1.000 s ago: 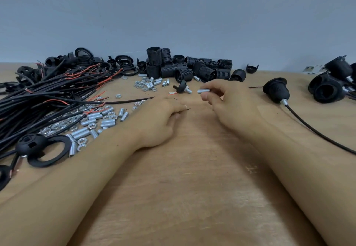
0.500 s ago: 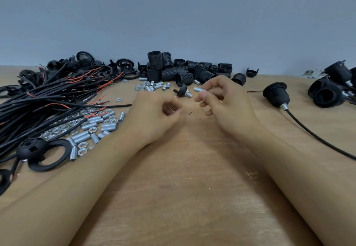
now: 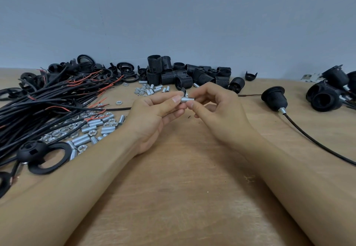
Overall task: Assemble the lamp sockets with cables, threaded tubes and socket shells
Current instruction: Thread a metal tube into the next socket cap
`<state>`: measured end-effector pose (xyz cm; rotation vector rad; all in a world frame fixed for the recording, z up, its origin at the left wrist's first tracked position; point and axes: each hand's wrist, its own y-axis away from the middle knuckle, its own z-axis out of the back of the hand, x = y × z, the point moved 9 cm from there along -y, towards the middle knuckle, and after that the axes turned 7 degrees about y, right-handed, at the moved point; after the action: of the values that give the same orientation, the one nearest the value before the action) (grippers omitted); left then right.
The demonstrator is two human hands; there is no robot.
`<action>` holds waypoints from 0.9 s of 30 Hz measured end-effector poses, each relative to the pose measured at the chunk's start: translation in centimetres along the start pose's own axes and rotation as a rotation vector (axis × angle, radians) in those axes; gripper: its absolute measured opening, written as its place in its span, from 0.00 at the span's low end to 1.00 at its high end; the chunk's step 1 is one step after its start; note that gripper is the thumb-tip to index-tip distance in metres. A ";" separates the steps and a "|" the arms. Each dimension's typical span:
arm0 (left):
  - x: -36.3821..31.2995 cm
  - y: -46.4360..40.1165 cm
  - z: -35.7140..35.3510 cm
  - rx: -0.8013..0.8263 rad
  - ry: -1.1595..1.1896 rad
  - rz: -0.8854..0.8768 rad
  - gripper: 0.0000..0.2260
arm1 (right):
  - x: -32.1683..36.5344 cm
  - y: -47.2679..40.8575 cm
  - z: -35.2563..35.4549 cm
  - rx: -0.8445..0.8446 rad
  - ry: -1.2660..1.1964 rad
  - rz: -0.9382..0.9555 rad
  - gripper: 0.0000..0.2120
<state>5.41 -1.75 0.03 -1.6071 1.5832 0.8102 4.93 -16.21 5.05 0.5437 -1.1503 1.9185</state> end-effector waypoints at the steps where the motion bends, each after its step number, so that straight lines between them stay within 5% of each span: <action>1: 0.0 0.0 0.0 0.003 -0.022 0.001 0.10 | 0.0 0.0 0.0 0.000 0.013 0.006 0.04; 9: -0.3 0.1 -0.3 0.035 -0.025 -0.002 0.07 | 1.9 0.3 0.6 -0.050 0.149 0.191 0.03; 15: -0.9 0.1 -0.6 0.080 -0.046 -0.061 0.11 | 0.1 0.1 0.2 0.022 -0.137 -0.016 0.01; 27: -1.9 0.5 -1.1 0.139 -0.182 -0.172 0.15 | -1.3 0.0 -0.4 0.071 -0.161 -0.134 0.12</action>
<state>4.75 -1.67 2.22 -1.5013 1.3244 0.7163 5.72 -16.42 3.98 0.8068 -1.1195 1.8318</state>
